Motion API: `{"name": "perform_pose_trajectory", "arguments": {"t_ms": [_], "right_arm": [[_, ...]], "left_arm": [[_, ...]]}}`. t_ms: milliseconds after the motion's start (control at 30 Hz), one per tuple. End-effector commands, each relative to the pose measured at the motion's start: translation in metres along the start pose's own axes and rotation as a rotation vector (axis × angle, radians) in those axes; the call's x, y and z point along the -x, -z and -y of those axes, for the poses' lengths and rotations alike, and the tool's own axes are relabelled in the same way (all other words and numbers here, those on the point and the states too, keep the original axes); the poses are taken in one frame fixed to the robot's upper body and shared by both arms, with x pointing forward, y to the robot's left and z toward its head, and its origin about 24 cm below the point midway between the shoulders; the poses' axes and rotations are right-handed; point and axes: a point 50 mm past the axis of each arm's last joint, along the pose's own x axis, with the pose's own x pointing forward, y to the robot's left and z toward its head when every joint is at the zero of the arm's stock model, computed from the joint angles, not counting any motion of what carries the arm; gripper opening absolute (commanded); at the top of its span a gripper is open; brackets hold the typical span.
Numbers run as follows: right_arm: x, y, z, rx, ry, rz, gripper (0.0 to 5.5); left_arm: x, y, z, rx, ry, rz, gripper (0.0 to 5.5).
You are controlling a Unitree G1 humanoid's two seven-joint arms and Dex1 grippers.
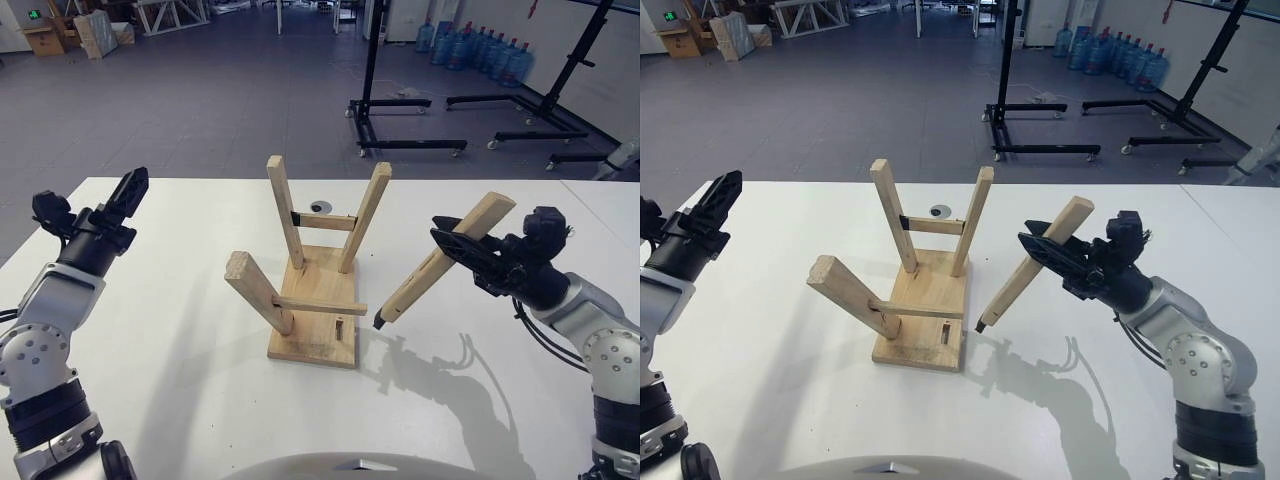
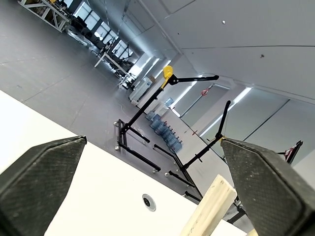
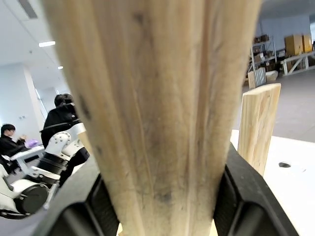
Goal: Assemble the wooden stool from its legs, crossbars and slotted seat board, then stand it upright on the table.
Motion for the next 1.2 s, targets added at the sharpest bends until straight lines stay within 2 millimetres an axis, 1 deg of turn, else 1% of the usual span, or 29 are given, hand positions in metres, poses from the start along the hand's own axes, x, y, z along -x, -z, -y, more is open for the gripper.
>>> {"name": "perform_pose_trajectory", "arguments": {"t_ms": [33, 133, 200, 333, 467, 567, 733, 1000, 1100, 1200], "right_arm": [[-0.003, 0.017, -0.014, 0.170, -0.073, 0.014, 2.05], [-0.002, 0.029, -0.021, 0.219, -0.134, 0.031, 2.05], [0.003, 0.036, -0.019, 0.227, -0.149, 0.017, 2.05], [0.010, 0.040, -0.011, 0.214, -0.140, 0.036, 2.05], [0.002, 0.041, -0.014, 0.193, -0.166, 0.098, 2.05], [-0.004, 0.037, -0.017, 0.160, -0.180, 0.161, 2.05], [-0.002, 0.035, -0.022, 0.101, -0.216, 0.166, 2.05], [-0.003, 0.057, -0.028, 0.084, -0.226, 0.119, 2.05], [-0.005, 0.061, -0.029, 0.106, -0.220, 0.114, 2.05], [-0.009, 0.061, -0.028, 0.112, -0.208, 0.135, 2.05]], "left_arm": [[0.002, 0.004, -0.003, -0.026, -0.010, -0.022, 5.00], [0.004, 0.005, -0.006, -0.030, -0.016, -0.026, 5.00], [0.004, 0.007, -0.008, -0.031, -0.019, -0.029, 5.00], [0.002, 0.013, -0.008, -0.031, -0.015, -0.037, 5.00], [-0.001, 0.017, -0.005, -0.033, -0.002, -0.041, 5.00], [-0.002, 0.017, -0.003, -0.039, 0.006, -0.045, 5.00], [-0.003, 0.021, -0.001, -0.049, 0.016, -0.060, 5.00], [-0.004, 0.029, 0.004, -0.060, 0.030, -0.085, 5.00], [-0.003, 0.031, 0.005, -0.060, 0.033, -0.088, 5.00], [-0.004, 0.031, 0.006, -0.055, 0.034, -0.085, 5.00]]}}
